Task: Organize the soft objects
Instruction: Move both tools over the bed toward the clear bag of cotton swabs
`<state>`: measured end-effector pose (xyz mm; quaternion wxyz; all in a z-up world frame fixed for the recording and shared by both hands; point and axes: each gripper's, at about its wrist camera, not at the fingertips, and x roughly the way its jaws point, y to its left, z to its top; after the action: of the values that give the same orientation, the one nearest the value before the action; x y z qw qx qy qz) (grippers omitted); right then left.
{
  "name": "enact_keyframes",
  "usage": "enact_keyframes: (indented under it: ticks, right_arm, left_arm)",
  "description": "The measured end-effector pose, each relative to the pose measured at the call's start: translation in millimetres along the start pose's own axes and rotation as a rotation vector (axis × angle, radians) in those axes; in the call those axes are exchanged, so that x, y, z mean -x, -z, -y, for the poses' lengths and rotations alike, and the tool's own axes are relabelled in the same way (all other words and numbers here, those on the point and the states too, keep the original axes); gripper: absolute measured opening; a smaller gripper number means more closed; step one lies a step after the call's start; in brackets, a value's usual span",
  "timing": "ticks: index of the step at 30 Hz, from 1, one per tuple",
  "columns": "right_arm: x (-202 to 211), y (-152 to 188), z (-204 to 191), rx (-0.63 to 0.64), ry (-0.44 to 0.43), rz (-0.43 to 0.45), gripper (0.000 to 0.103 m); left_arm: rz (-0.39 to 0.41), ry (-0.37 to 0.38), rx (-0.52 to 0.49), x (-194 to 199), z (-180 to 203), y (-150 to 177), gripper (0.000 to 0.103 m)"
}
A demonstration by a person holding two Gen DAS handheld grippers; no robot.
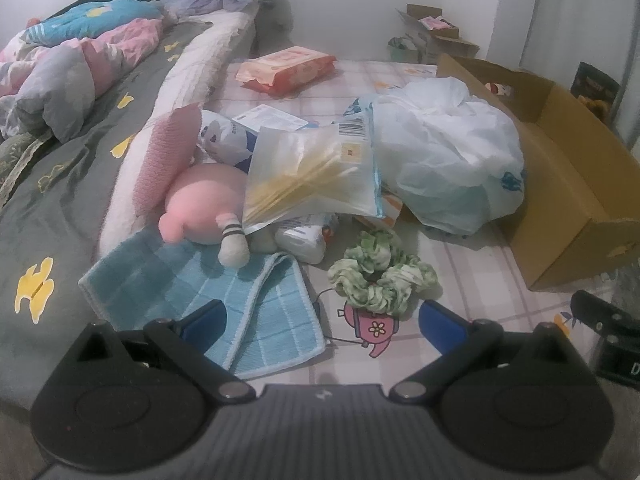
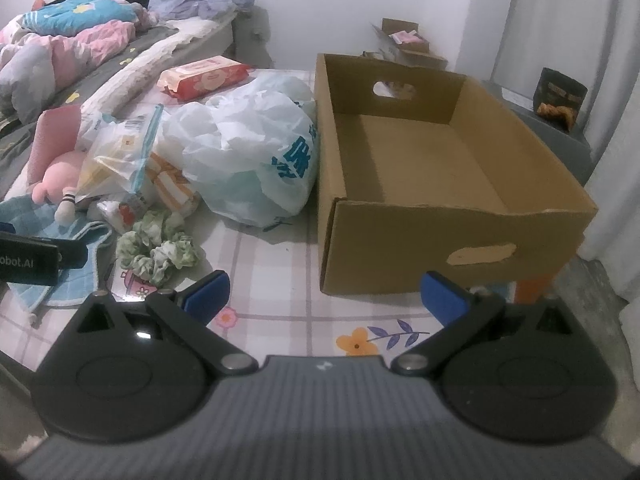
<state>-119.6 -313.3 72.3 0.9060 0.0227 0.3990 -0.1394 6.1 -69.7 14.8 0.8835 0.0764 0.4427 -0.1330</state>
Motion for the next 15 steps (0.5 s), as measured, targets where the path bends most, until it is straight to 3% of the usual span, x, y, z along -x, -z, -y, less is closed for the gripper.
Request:
enact_keyframes:
  ticks: [15]
  right_arm:
    - [-1.4, -0.1, 0.4, -0.002, 0.004, -0.004, 0.102]
  left_arm:
    - [0.004, -0.003, 0.0, -1.0, 0.1, -1.5, 0.103]
